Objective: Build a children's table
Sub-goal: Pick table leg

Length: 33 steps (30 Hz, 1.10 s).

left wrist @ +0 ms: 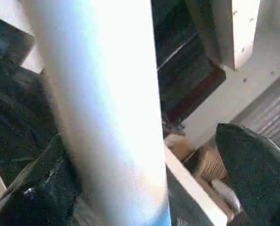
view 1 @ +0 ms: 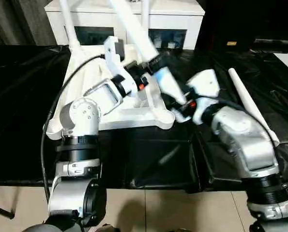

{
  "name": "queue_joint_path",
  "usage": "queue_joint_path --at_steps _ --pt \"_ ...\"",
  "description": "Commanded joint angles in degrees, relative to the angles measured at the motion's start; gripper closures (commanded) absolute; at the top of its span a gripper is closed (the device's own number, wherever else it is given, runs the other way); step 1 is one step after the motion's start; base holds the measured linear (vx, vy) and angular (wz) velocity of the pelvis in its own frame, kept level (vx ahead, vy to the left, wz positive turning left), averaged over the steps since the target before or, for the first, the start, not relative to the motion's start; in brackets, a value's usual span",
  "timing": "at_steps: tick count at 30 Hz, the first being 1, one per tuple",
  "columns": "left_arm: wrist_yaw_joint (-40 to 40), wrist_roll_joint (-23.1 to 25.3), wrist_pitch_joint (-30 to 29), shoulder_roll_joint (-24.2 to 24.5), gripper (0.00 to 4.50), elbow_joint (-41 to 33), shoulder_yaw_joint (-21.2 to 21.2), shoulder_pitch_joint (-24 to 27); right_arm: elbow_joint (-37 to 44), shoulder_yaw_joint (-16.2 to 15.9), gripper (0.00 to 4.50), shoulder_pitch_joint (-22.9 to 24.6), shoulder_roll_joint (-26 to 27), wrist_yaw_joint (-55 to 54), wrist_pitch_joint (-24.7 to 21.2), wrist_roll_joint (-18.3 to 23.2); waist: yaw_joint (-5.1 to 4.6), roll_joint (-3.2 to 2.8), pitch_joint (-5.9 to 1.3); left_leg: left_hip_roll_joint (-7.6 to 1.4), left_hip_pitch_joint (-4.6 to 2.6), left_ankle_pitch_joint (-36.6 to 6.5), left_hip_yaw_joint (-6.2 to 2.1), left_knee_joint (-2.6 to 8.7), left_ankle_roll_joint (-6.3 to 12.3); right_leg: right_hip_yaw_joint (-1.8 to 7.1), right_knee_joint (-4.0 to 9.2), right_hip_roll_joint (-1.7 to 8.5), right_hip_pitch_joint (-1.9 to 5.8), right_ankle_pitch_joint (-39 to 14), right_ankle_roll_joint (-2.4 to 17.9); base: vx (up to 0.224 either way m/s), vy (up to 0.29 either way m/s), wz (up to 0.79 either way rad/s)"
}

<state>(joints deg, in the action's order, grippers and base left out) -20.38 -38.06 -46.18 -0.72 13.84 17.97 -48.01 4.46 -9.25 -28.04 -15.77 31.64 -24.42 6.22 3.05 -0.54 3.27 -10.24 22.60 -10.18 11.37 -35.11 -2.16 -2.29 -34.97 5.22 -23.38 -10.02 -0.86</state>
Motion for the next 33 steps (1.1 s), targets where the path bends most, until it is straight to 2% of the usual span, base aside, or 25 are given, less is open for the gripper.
queue_joint_path --at_steps 1,4,7,9,10,13,15,16,20,25,26,29,33 --pt "0.9 -0.1 0.2 -0.1 0.00 0.1 -0.2 -1.8 1.1 -0.5 2.64 -0.1 0.2 -0.3 0.1 -0.8 -0.06 0.49 -4.12 -2.14 -1.40 -11.0 -1.19 4.21 1.73 1.70 3.98 2.13 2.72 -9.7 12.7 0.000 0.000 0.00" --pt "2.8 -0.1 -0.2 -0.1 0.00 0.8 0.3 -2.1 0.2 -1.8 2.64 -0.9 0.4 -1.9 1.0 -3.1 -0.04 0.44 -4.12 -2.12 -1.53 -11.2 -1.15 4.20 1.13 1.76 4.01 2.07 2.57 -9.9 12.4 0.000 0.000 0.00" --pt "3.2 -0.2 -0.3 0.0 0.34 1.0 0.3 -2.1 -0.4 -2.5 2.64 -1.3 0.4 -2.5 1.3 -4.2 0.03 0.48 -4.15 -2.07 -1.41 -10.9 -1.20 4.23 0.99 1.77 3.92 2.09 2.69 -9.4 12.1 0.000 0.000 0.00" --pt "3.1 -0.3 -0.4 0.0 0.40 1.0 0.2 -2.1 -0.5 -2.8 2.64 -1.3 0.4 -2.6 1.3 -4.4 0.05 0.40 -4.19 -2.12 -1.46 -10.4 -1.21 4.22 1.04 1.79 3.84 2.14 2.68 -8.6 12.2 0.000 0.000 0.00" --pt "3.1 -0.4 -0.5 0.0 0.70 1.0 0.2 -2.0 -0.5 -2.9 2.64 -1.3 0.5 -2.7 1.2 -4.5 0.02 0.41 -4.19 -2.08 -1.42 -10.3 -1.20 4.18 1.13 1.78 3.81 2.11 2.70 -8.3 12.3 0.000 0.000 0.00" --pt "4.4 -0.7 -0.9 -0.1 0.82 1.1 0.4 -1.8 -0.8 -3.2 2.64 -1.5 0.8 -3.4 1.0 -5.1 0.01 0.44 -4.16 -2.05 -1.34 -10.2 -1.16 4.15 1.47 1.78 3.79 2.13 2.77 -8.3 12.4 0.000 0.000 0.00" --pt "4.5 -0.8 -0.9 -0.1 1.14 1.1 0.3 -1.8 -0.8 -3.2 2.64 -1.6 0.9 -3.5 1.0 -5.3 -0.01 0.47 -4.12 -2.05 -1.36 -10.7 -1.18 4.20 1.41 1.77 3.89 2.14 2.75 -9.3 12.2 0.000 0.000 0.00" --pt "4.3 -1.0 -0.9 -0.1 1.14 1.1 0.3 -1.7 -1.0 -3.2 2.64 -1.7 1.2 -4.0 0.9 -5.7 -0.02 0.50 -4.13 -2.02 -1.33 -10.7 -1.17 4.15 1.30 1.80 3.91 2.14 2.75 -9.5 12.1 0.000 0.000 0.00" --pt "4.5 -1.3 -0.9 -0.3 1.59 1.0 0.3 -1.6 -1.4 -3.4 2.64 -1.8 1.7 -4.7 0.8 -6.1 -0.05 0.45 -4.13 -2.05 -1.37 -10.7 -1.20 4.21 1.06 1.77 3.88 2.07 2.69 -9.4 12.0 0.000 0.000 0.00" --pt "5.1 -1.7 -0.9 -0.6 1.83 0.7 0.5 -1.4 -1.4 -3.5 2.64 -1.8 2.1 -5.0 0.6 -6.5 -0.08 0.47 -4.11 -2.05 -1.39 -10.6 -1.19 4.23 1.11 1.78 3.85 2.08 2.73 -8.9 12.0 0.000 0.000 0.00" --pt "5.1 -1.9 -0.9 -0.6 2.07 0.6 0.5 -1.4 -1.4 -3.5 2.64 -1.9 2.2 -5.1 0.6 -6.6 -0.11 0.48 -4.11 -2.07 -1.38 -10.5 -1.19 4.24 1.14 1.79 3.84 2.09 2.73 -8.8 12.0 0.000 0.000 0.00" --pt "5.2 -2.1 -1.0 -0.5 2.14 0.6 0.6 -1.4 -1.5 -3.4 2.64 -2.3 2.2 -5.5 0.7 -6.7 -0.13 0.49 -4.09 -2.06 -1.39 -10.5 -1.18 4.24 1.08 1.79 3.87 2.07 2.72 -8.8 12.1 0.000 0.000 0.00" --pt "5.4 -1.9 -0.5 -0.2 2.55 1.2 0.9 -1.7 -1.6 -3.4 2.64 -2.4 2.3 -4.8 0.8 -6.5 -0.10 0.42 -4.10 -2.06 -1.44 -10.7 -1.18 4.23 1.00 1.81 3.89 2.11 2.68 -9.4 11.9 0.000 0.000 0.00"
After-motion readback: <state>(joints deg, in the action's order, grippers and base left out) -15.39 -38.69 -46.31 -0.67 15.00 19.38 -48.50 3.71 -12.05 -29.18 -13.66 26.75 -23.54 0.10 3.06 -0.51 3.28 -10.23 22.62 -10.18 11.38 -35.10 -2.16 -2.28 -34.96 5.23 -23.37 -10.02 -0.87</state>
